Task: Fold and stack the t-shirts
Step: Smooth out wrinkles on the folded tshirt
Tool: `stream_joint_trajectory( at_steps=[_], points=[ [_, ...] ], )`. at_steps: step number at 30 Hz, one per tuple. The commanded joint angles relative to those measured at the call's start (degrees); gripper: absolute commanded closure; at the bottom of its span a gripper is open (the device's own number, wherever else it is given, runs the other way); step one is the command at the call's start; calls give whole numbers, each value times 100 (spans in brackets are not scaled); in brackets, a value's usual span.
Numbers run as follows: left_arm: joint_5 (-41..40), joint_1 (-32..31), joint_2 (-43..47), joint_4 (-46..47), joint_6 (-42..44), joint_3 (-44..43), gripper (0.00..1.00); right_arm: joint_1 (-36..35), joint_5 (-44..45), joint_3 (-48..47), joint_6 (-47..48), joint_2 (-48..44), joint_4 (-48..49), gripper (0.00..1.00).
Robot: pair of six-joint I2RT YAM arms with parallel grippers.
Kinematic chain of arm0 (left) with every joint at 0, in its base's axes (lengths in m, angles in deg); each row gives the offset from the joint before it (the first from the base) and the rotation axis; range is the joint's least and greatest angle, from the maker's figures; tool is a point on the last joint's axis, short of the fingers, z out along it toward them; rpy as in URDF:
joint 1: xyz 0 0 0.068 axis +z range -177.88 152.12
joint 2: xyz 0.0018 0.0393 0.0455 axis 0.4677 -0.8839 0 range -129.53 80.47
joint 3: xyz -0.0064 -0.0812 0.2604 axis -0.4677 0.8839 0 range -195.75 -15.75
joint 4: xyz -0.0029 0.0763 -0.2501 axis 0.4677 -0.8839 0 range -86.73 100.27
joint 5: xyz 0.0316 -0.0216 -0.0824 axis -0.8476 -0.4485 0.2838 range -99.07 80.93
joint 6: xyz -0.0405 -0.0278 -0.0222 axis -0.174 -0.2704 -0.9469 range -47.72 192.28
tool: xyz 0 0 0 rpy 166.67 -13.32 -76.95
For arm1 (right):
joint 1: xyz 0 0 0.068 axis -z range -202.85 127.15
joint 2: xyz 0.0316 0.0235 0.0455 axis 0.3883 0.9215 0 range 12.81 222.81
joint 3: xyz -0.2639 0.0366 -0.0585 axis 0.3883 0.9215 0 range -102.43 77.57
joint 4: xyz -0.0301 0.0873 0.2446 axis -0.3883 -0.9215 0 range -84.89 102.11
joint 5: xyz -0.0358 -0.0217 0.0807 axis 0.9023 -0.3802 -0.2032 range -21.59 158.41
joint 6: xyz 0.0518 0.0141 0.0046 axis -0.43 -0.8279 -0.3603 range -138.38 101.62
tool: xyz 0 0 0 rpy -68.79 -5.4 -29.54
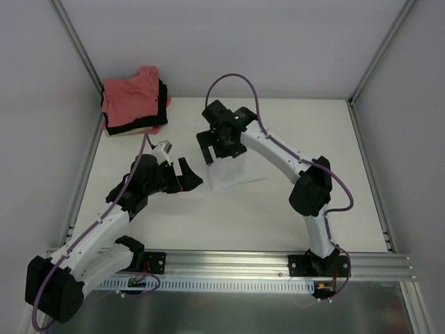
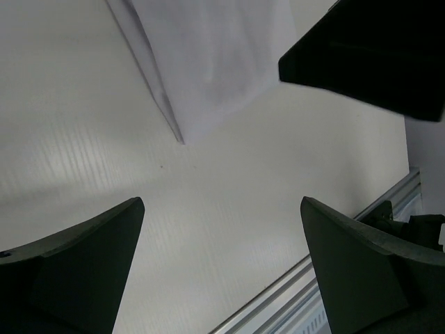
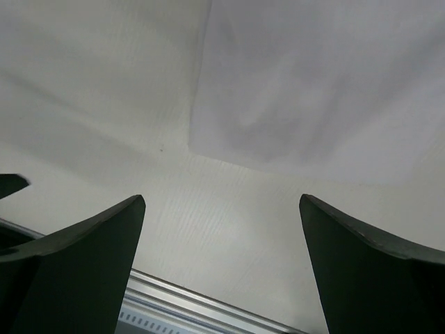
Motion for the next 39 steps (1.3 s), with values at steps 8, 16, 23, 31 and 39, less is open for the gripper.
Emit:
stream_joint_trajectory(
  at_steps=[8,16,23,31,39],
  points=[
    [-482,-22,1593,-1982,539,-177,1,-723,1547,260,-539,701,-811,1],
    [-447,-14,2113,-2387,574,-98,1,-908,1081,657,-821,911,-107,1],
    [-447,-23,2183,-2440,574,-62,1,-1066,782,587,-1023,1254,271,0],
    [-456,-14,2368,-2502,688,-124,1,-1084,852,201,-1067,1693,386,1],
    [-377,-22,2368,-2397,706,-10,1,-1084,966,243,-1357,1387,140,1]
  ],
)
